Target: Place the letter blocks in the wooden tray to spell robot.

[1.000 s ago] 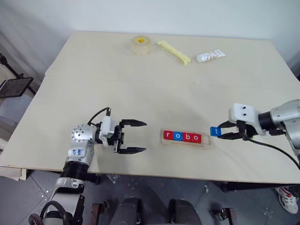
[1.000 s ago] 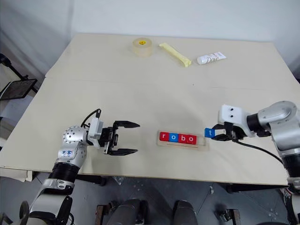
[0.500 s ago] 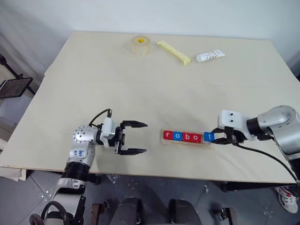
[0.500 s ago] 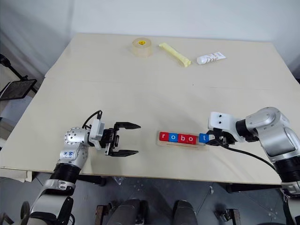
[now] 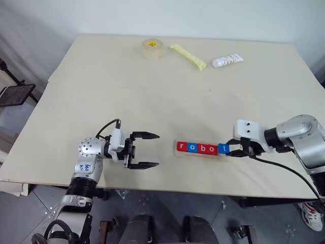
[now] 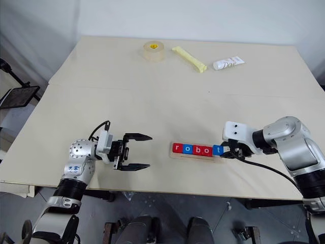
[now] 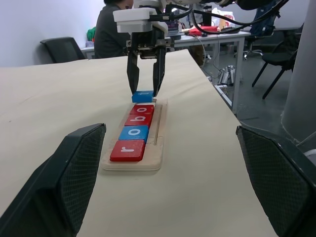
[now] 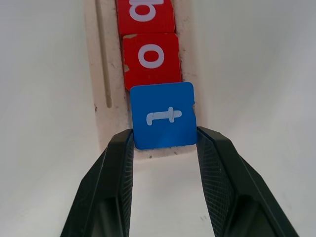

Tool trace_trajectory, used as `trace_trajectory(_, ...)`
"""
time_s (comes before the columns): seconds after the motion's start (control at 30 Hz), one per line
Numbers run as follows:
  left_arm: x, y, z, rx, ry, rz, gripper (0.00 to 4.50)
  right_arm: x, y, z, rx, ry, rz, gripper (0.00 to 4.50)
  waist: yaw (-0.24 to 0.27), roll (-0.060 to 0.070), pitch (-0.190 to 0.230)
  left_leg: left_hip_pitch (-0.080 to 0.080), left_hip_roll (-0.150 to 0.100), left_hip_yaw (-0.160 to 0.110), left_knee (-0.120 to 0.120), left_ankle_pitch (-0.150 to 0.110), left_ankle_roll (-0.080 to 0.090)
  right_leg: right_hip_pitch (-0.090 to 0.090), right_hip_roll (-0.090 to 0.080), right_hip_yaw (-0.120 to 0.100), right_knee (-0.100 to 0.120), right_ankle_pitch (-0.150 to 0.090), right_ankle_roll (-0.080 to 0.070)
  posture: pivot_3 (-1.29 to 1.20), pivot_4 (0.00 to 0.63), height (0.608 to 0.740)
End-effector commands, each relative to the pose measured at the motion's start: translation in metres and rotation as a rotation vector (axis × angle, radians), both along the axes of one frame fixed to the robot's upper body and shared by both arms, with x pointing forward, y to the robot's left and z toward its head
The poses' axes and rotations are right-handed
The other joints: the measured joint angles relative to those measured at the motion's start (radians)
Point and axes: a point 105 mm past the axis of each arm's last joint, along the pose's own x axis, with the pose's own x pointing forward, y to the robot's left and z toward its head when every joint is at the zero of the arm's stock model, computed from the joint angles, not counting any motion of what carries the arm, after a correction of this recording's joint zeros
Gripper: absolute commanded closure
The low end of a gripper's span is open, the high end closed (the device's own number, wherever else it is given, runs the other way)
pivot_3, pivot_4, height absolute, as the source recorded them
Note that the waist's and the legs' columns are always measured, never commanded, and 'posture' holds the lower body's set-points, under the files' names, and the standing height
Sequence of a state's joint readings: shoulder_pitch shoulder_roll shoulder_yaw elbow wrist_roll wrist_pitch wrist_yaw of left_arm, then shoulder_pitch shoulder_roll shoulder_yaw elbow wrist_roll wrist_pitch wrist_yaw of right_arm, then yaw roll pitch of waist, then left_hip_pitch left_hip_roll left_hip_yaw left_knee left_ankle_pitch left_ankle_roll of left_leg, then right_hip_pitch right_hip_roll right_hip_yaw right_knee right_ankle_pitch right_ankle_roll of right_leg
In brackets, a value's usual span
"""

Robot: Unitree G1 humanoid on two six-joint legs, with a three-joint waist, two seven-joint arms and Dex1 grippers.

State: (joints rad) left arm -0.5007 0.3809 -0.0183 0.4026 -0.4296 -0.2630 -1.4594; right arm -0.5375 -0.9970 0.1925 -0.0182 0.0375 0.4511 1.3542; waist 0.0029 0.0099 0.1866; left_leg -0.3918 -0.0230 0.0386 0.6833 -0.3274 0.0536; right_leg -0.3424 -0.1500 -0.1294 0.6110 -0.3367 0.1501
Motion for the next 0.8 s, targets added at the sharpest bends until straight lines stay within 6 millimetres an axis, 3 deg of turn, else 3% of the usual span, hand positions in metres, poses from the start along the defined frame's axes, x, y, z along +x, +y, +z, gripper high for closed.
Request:
trace_trajectory(0.03,-0.001,-0.001,0.004,-0.001,-0.032,-0.003,0.0,-0.004,0.007,0.0,0.01,0.005,0.026,3.03,0.0,0.0,0.0,0.0,0.0,0.0,0.0,0.0,0.0,0.0,0.0,0.0,0.0,0.0,0.0,0.0,0.15,0.74)
trace_trajectory(0.07,-0.001,-0.002,0.004,-0.001,-0.033,-0.002,0.0,-0.003,0.007,-0.001,0.01,0.007,0.022,3.03,0.0,0.0,0.0,0.0,0.0,0.0,0.0,0.0,0.0,0.0,0.0,0.0,0.0,0.0,0.0,0.0,0.15,0.74)
trace_trajectory(0.37,0.001,-0.001,0.004,0.0,-0.036,0.002,0.0,-0.003,0.008,0.007,0.01,-0.007,0.023,0.02,0.0,0.0,0.0,0.0,0.0,0.0,0.0,0.0,0.0,0.0,0.0,0.0,0.0,0.0,0.0,0.0,0.15,0.74)
trace_trajectory(0.57,0.002,-0.003,0.004,-0.003,-0.036,0.002,0.0,0.006,0.018,0.027,0.09,-0.091,0.0,0.02,-0.002,0.0,0.0,0.0,0.0,0.0,0.0,0.0,0.0,0.0,0.0,0.0,0.0,0.0,0.0,0.0,0.15,0.74)
trace_trajectory(0.67,0.002,-0.004,0.004,-0.006,-0.036,0.0,0.0,0.006,0.023,0.028,0.125,-0.092,0.005,0.63,0.0,0.0,0.0,0.0,0.0,0.0,0.0,0.0,0.0,0.0,0.0,0.0,0.0,0.0,0.0,0.0,0.15,0.74)
trace_trajectory(0.8,0.002,-0.005,0.004,-0.009,-0.036,-0.002,0.0,0.008,0.024,0.024,0.127,-0.096,0.0,2.01,0.001,0.0,0.0,0.0,0.0,-0.001,0.0,0.0,0.0,0.0,0.0,0.0,0.0,0.0,0.0,0.0,0.15,0.74)
